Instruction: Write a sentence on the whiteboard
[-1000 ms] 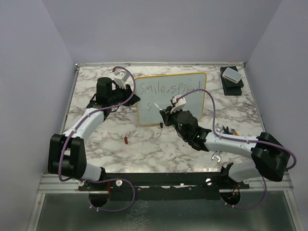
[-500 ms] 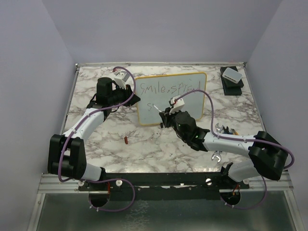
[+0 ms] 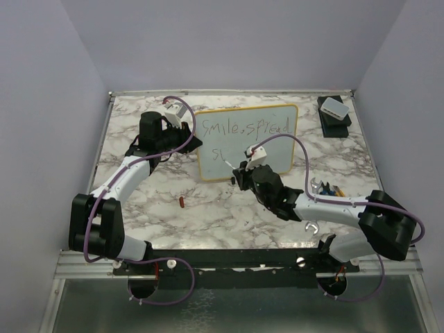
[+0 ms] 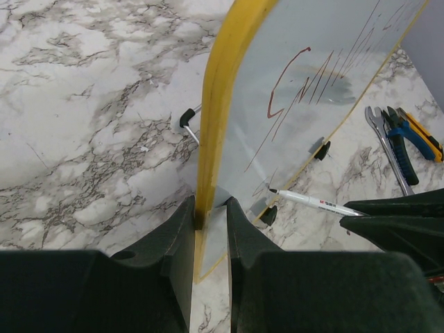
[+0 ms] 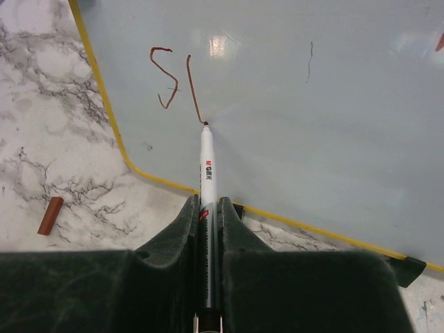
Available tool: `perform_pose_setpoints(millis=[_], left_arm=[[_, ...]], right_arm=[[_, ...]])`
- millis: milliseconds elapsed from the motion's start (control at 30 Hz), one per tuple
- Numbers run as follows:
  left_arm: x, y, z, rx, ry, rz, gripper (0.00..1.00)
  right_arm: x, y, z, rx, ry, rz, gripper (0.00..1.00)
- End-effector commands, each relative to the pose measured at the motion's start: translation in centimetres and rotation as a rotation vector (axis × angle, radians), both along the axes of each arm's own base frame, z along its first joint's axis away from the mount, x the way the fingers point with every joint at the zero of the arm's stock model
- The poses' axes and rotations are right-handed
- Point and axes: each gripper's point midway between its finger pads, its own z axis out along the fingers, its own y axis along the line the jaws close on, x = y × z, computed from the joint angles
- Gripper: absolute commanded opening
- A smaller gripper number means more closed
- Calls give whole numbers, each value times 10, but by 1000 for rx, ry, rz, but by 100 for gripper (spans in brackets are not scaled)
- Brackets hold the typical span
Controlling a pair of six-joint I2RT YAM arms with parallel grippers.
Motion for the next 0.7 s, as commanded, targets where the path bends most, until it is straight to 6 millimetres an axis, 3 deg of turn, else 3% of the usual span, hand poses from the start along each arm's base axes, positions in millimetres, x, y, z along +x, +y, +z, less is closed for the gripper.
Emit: perform_pose_setpoints(millis=[0, 233, 667], left_arm=[[-6, -2, 0, 8, 18, 0, 9], [-6, -3, 0, 9, 17, -1, 9], [-6, -3, 1, 9, 15, -3, 9]], right_arm=[[6, -18, 11, -9, -32, -89, 1], [14, -17, 37, 11, -105, -102, 1], [18, -10, 49, 22, -137, -90, 1]])
